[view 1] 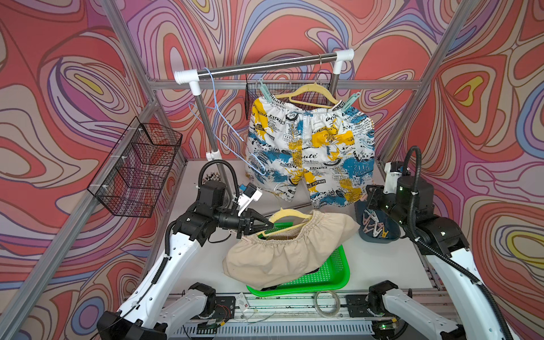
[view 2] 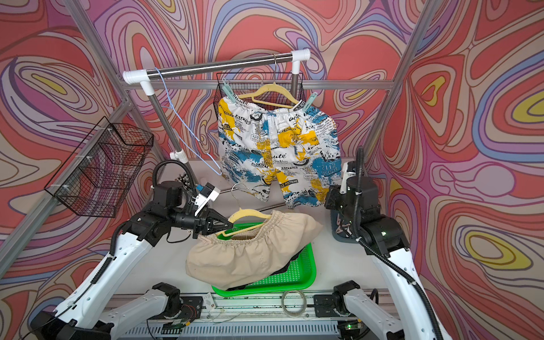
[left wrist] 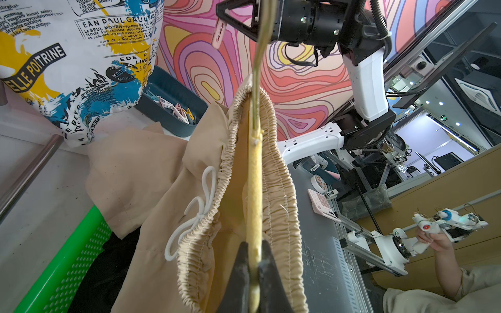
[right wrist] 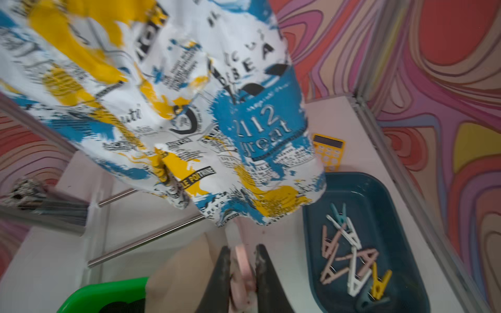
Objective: Remove the clothespins securing shorts to the hanger
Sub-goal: Place the clothespin in the storage box.
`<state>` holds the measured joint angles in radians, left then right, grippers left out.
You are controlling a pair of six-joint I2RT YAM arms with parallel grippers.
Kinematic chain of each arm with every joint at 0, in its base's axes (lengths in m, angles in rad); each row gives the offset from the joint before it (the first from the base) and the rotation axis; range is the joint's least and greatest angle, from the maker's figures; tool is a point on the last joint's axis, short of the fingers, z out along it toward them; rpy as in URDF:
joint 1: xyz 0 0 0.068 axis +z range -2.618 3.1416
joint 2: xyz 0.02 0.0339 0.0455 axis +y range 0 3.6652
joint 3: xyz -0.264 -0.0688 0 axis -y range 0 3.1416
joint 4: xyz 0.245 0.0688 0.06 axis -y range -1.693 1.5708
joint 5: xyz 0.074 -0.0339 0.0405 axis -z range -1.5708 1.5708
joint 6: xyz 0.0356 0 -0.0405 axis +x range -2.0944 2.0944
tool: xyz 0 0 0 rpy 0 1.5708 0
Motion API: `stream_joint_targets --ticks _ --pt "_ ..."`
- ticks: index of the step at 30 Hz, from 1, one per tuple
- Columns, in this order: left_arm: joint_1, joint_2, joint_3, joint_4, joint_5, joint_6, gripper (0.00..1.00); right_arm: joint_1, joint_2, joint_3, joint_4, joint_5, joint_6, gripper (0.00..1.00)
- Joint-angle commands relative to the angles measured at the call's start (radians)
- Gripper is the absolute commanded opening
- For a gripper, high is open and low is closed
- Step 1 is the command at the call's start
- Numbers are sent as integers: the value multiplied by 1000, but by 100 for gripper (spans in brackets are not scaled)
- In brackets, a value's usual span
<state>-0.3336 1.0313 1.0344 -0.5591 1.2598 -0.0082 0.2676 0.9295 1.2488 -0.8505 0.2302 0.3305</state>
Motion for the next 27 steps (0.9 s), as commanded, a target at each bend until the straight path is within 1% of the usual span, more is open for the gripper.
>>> stream_joint_targets --ticks 1,4,6,7,9,11,12,14,16,19,23,27 --pt "1 1 34 -8 46 35 0 -7 57 -72 -64 195 61 0" --pt "2 0 34 -12 49 36 0 -43 134 -130 -26 210 93 0" --pt "2 -7 30 -10 51 35 0 -105 161 -183 33 190 100 0" --pt "2 -9 27 -8 51 35 0 -150 172 -209 57 162 102 0" --pt "2 -17 20 -3 49 31 0 -274 190 -265 132 60 101 0" --pt "2 -20 16 0 50 28 0 -371 218 -306 182 -17 98 0" --pt "2 -22 14 -1 49 27 0 -415 237 -324 209 -47 96 0" --pt "2 -24 12 1 50 28 0 -468 279 -350 260 -92 94 0" --pt "1 -23 7 16 53 17 0 -495 342 -362 296 -124 96 0" --pt "1 -20 6 27 58 8 0 -508 429 -377 353 -141 104 0" --pt "1 -20 4 29 56 8 0 -520 498 -399 413 -124 114 0" --pt "1 -19 3 26 53 8 0 -522 509 -400 417 -120 116 11"
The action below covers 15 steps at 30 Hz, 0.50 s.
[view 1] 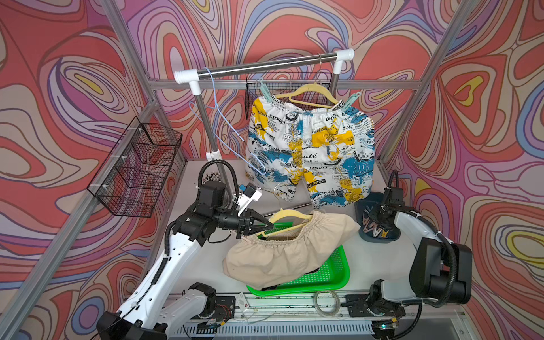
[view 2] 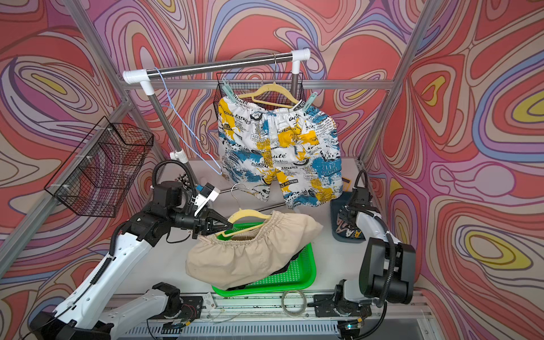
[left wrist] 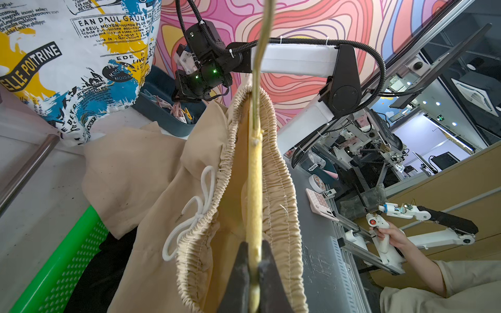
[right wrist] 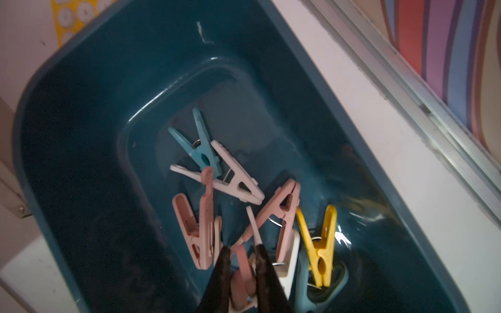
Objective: Remove the clothespins securing shorts to the hanger
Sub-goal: Place the clothespin in the storage box.
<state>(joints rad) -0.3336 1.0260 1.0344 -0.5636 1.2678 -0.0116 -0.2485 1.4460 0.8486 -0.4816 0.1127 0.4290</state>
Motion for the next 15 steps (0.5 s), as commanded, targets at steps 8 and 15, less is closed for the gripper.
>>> stream_joint_targets --ticks 8,15 --pt "2 -9 3 28 44 15 0 -6 -92 20 -7 4 -9 55" --pt "1 -9 7 29 40 11 0 -6 -169 36 -62 21 -24 65"
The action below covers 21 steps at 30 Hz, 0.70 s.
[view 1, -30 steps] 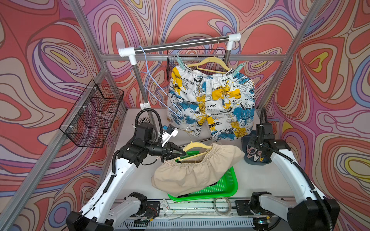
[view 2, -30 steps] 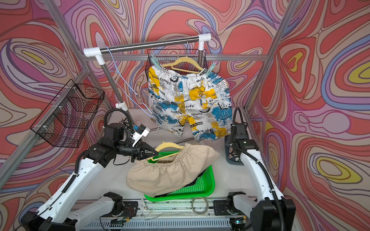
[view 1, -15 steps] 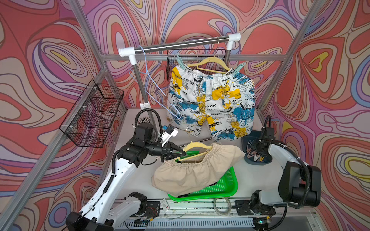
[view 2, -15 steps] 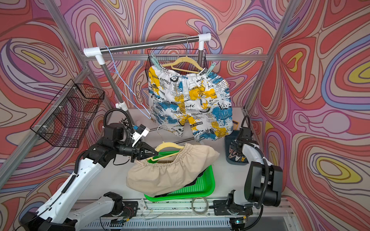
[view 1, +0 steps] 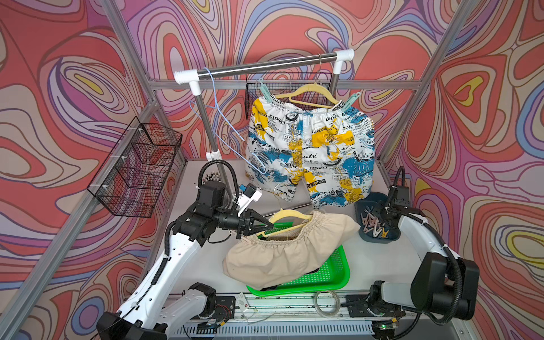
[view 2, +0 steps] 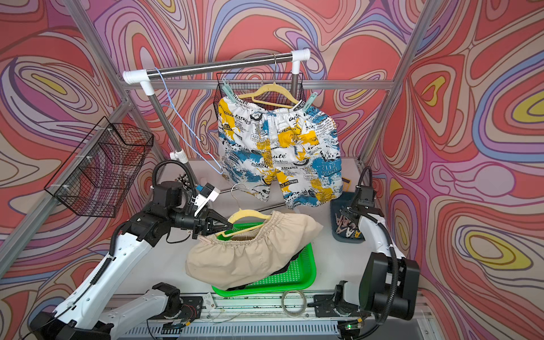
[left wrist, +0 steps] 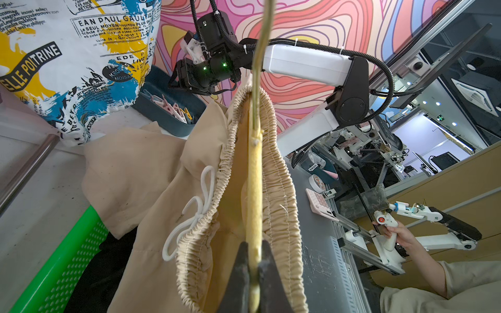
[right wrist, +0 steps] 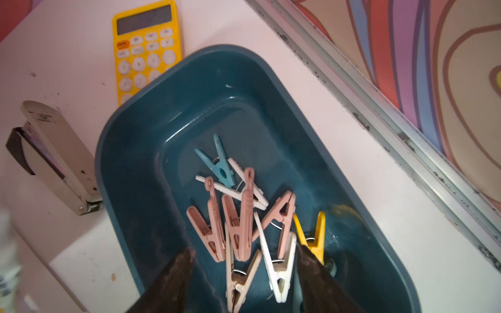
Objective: Remove the clothespins securing shorts to the hanger
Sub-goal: Place the clothespin in the storage box.
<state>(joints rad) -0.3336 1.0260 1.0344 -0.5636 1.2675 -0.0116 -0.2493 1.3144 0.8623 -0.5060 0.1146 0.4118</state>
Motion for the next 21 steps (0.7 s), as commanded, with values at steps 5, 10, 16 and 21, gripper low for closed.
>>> stream_joint_targets --ticks 5,10,16,21 --pt "2 -9 12 46 29 -6 0 -5 -134 46 -96 -30 -23 65" --pt "2 -5 16 68 30 -26 0 -5 -294 81 -197 -128 -55 62" --pt "2 19 43 19 39 17 0 -5 -480 204 -237 -351 -103 60" --pt "1 49 66 9 74 30 0 -5 -526 251 -15 -877 -84 56"
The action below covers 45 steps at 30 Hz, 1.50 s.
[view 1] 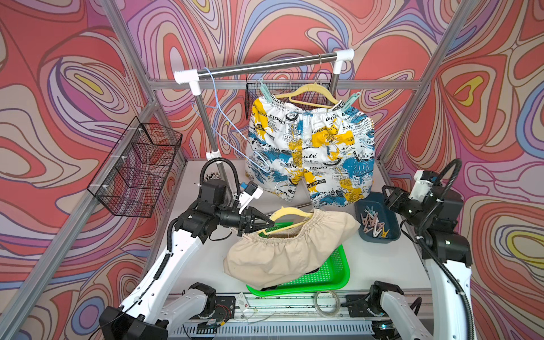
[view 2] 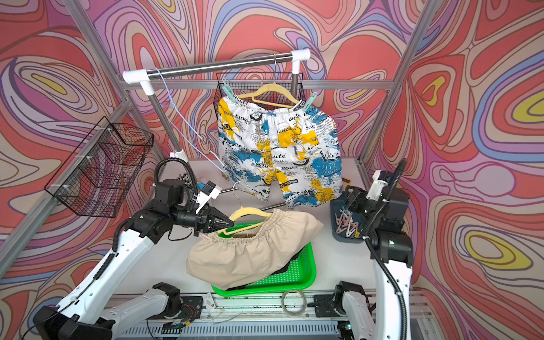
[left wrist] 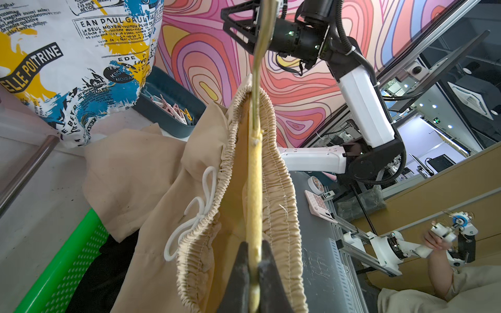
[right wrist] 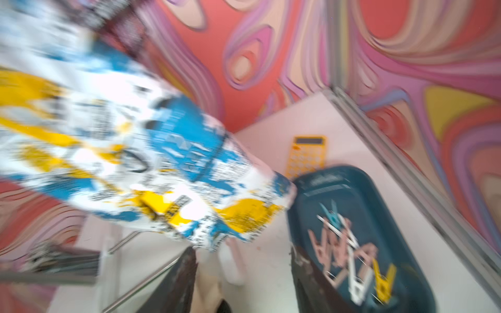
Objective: Remove the clothespins securing shorts to the hanger
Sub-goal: Place the clothespin in the storage box, then remove the clothespin from the hanger.
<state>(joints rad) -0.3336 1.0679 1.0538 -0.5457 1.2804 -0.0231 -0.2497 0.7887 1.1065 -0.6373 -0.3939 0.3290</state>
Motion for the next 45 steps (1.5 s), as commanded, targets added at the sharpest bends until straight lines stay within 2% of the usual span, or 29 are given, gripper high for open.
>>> stream_joint_targets --ticks 1,7,10,11,13,16,27,32,45 --pt "2 13 57 -29 64 61 0 -5 -5 0 193 -477 25 56" --pt "0 59 134 -210 60 218 0 6 45 7 518 -879 181 56" --pt "-1 79 144 -233 74 239 0 101 79 33 573 -977 154 56" --pt "0 84 145 -233 79 241 0 140 89 50 543 -980 109 56" --pt "-2 93 151 -239 86 245 0 239 129 109 374 -962 -63 56" --pt "-12 98 164 -267 85 269 0 373 198 172 193 -876 -228 56" --pt "-82 128 224 -321 40 305 0 689 420 284 -120 -616 -534 57" --pt "-110 153 242 -339 27 320 0 711 440 282 -98 -654 -545 55" --pt "-117 171 258 -355 21 331 0 710 403 243 -101 -757 -582 51"
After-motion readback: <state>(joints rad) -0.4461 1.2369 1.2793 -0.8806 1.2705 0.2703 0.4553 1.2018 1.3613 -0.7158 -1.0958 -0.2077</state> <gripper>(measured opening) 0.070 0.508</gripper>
